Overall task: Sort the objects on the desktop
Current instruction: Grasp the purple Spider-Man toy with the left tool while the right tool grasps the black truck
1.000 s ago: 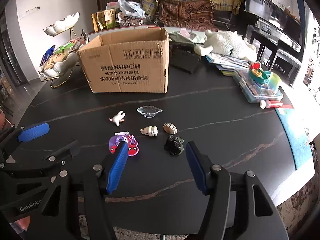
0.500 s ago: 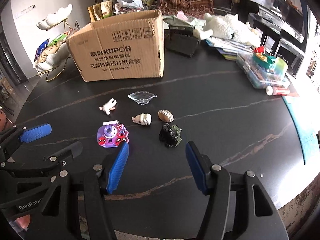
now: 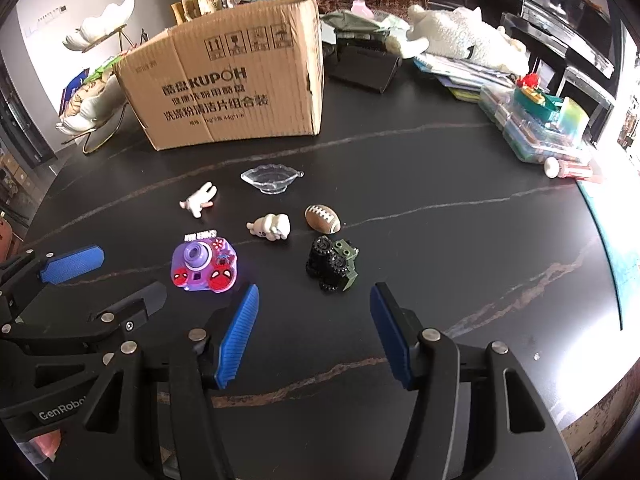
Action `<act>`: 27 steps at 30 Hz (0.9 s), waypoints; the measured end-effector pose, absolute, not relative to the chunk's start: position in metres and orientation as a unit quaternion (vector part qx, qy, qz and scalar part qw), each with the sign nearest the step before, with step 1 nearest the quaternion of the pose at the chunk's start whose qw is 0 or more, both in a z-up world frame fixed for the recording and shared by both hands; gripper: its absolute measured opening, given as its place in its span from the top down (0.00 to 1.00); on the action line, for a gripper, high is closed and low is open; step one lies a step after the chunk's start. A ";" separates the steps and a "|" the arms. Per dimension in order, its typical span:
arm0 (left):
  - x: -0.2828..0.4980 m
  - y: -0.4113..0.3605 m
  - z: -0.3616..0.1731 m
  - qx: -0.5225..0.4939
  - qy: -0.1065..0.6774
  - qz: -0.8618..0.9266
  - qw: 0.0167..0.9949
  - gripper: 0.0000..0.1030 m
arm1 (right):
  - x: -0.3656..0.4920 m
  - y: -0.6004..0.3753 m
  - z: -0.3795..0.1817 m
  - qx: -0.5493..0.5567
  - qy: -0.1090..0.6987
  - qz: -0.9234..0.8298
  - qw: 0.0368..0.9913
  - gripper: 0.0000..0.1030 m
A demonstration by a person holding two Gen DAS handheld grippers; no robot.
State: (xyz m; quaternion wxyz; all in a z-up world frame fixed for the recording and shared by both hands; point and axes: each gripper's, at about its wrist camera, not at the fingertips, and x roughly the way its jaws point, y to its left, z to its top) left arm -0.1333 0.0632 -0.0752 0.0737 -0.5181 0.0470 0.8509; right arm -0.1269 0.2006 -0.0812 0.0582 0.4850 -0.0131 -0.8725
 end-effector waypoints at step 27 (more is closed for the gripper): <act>-0.168 0.076 -0.101 -0.531 0.062 0.842 0.069 0.31 | -0.165 0.202 -0.116 0.512 -0.008 -0.857 0.067 0.56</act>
